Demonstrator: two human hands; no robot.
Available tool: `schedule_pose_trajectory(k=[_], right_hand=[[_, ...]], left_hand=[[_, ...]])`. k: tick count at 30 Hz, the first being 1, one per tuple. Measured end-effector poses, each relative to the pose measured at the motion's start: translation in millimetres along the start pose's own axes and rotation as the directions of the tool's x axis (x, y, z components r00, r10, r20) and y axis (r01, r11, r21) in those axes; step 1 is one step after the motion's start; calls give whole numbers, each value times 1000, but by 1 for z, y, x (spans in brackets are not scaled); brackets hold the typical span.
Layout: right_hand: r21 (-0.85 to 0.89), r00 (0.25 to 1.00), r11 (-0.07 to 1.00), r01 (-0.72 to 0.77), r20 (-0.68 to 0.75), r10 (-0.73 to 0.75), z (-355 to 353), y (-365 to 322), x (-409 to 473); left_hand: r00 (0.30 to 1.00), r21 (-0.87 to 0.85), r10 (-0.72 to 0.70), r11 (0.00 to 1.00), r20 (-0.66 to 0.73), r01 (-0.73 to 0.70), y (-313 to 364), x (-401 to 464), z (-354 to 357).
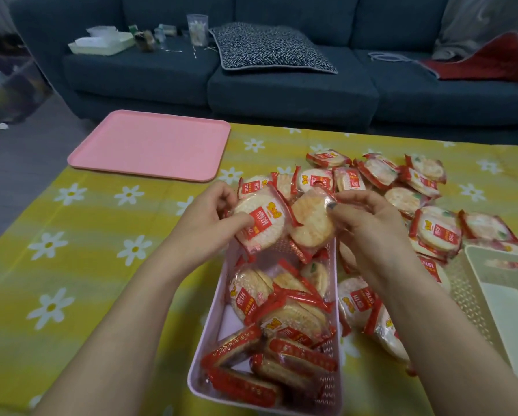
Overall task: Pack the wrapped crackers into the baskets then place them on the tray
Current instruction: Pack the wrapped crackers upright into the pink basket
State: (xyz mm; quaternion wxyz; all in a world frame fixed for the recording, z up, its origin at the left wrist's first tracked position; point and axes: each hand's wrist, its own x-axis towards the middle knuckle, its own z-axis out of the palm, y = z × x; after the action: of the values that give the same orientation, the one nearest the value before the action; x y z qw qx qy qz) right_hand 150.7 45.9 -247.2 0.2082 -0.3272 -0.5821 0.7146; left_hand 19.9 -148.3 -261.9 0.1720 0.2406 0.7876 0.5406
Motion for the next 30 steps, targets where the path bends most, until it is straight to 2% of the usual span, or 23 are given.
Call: schedule_pose_trajectory(k=[4, 7, 12, 14, 16, 19, 21, 23, 25, 27, 28, 30], right_hand=[[64, 999, 998, 16, -39, -14, -1, -6, 1], [97, 997, 994, 50, -63, -44, 5, -9, -1], [-77, 996, 994, 75, -44, -78, 24, -3, -12], [-92, 996, 994, 66, -54, -71, 29, -1, -16], [6, 1000, 1000, 15, -17, -15, 34, 0, -17], [283, 993, 953, -108, 69, 92, 37, -6, -19], [405, 985, 898, -171, 105, 140, 34, -11, -18], [441, 982, 879, -180, 131, 135, 30, -14, -17], [309, 992, 944, -113, 94, 88, 25, -15, -15], [-33, 999, 999, 26, 31, -25, 20, -14, -14], [-169, 996, 982, 86, 36, -82, 18, -13, -14], [-271, 988, 953, 138, 104, -113, 16, -13, -16]], left_hand=[[997, -72, -45, 997, -59, 41, 5, 2, 0], [997, 23, -27, 999, -72, 28, 8, 1, 3], [994, 181, 105, 978, 3, -104, 16, -5, 22], [991, 200, 121, 971, 52, -129, 20, -7, 30], [991, 134, 72, 987, 111, -87, 24, -10, 36], [987, 83, 26, 996, 157, -39, 27, -14, 40], [993, 79, 31, 996, 116, -40, 26, -14, 39], [998, 81, 26, 996, 49, -30, 23, -10, 37], [1000, 62, 22, 998, 8, -23, 21, -5, 33], [1000, 30, 12, 999, -8, -11, 20, -3, 29], [1000, 11, 2, 1000, -12, -2, 20, -2, 27], [1000, -29, -15, 999, -6, 15, 21, -1, 26]])
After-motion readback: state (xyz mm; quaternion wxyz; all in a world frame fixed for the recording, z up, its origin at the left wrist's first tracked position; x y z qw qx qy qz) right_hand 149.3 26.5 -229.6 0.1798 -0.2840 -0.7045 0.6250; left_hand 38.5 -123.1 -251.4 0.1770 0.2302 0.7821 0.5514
